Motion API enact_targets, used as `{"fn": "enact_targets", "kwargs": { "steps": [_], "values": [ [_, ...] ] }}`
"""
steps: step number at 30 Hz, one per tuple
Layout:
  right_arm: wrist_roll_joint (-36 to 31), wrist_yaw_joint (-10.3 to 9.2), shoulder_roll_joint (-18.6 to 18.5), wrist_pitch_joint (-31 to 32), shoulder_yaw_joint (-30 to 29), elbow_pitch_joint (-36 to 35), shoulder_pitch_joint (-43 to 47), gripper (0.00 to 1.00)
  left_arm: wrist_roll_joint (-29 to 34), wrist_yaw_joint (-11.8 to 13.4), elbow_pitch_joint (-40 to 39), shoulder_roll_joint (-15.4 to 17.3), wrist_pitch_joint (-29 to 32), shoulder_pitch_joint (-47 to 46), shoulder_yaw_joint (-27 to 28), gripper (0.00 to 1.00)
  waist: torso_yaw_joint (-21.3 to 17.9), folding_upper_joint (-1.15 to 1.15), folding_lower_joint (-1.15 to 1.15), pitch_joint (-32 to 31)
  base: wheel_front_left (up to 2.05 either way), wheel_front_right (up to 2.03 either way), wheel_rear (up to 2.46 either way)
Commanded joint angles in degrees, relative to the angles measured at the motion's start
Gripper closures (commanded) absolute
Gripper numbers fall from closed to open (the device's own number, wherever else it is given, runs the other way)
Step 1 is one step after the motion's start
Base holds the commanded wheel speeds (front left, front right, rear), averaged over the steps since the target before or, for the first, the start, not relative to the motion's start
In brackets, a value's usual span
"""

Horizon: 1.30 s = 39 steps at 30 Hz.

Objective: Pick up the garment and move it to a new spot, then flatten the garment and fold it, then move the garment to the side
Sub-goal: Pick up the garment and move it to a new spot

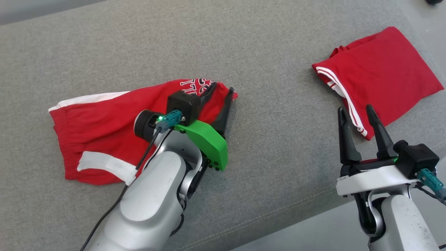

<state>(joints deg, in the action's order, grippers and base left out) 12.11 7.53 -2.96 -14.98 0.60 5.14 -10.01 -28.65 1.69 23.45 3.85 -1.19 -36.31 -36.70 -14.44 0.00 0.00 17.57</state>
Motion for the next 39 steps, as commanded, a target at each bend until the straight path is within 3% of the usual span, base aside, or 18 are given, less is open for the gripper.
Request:
{"fn": "enact_targets", "kwargs": {
  "steps": [1,7,14,20,24,31,39],
  "values": [
    [0.35,-0.09,0.03,-0.28,-0.47,-0.20,-0.71,0.00,-0.48,-1.03,0.55,-0.24,-0.54,-0.54,-0.78,0.00,-1.62,0.00,0.00,2.23,0.00,0.00,0.00],
    [-0.81,-0.09,0.00,-0.30,-1.22,-1.03,-1.33,0.00,-1.77,-3.05,-3.26,-0.25,-1.67,1.46,-2.85,0.00,0.85,0.00,0.00,1.74,0.00,0.00,0.00],
    [-2.01,-0.09,-0.01,-0.30,-2.03,-1.22,-1.96,0.00,-0.55,1.05,-11.32,3.87,-4.10,4.01,0.32,0.00,4.54,0.00,0.00,0.23,0.00,0.00,0.00],
    [-2.93,-0.09,-0.01,-0.30,-1.91,-0.60,-2.08,0.00,-1.77,5.62,-17.01,7.28,-8.47,6.63,6.95,0.00,7.94,0.00,0.00,-1.18,0.00,0.00,0.00],
    [-3.43,-0.09,-0.04,-0.29,-1.82,-0.26,-2.25,0.00,-3.03,6.95,-18.38,8.39,-11.74,7.79,11.84,0.00,9.47,0.00,0.00,-1.87,0.00,0.00,0.00],
    [-4.00,-0.09,-0.03,-0.30,-1.36,1.02,-1.76,0.00,-3.09,6.90,-19.14,10.00,-13.99,12.12,21.54,0.00,10.67,0.00,0.00,-3.92,0.00,0.00,0.00],
    [-4.31,-0.09,-0.56,-0.26,-0.07,2.96,0.55,0.00,3.73,6.25,-21.99,10.81,-13.96,23.05,28.21,0.00,11.30,0.00,0.00,-8.03,0.00,0.00,0.00]
  ]
}}
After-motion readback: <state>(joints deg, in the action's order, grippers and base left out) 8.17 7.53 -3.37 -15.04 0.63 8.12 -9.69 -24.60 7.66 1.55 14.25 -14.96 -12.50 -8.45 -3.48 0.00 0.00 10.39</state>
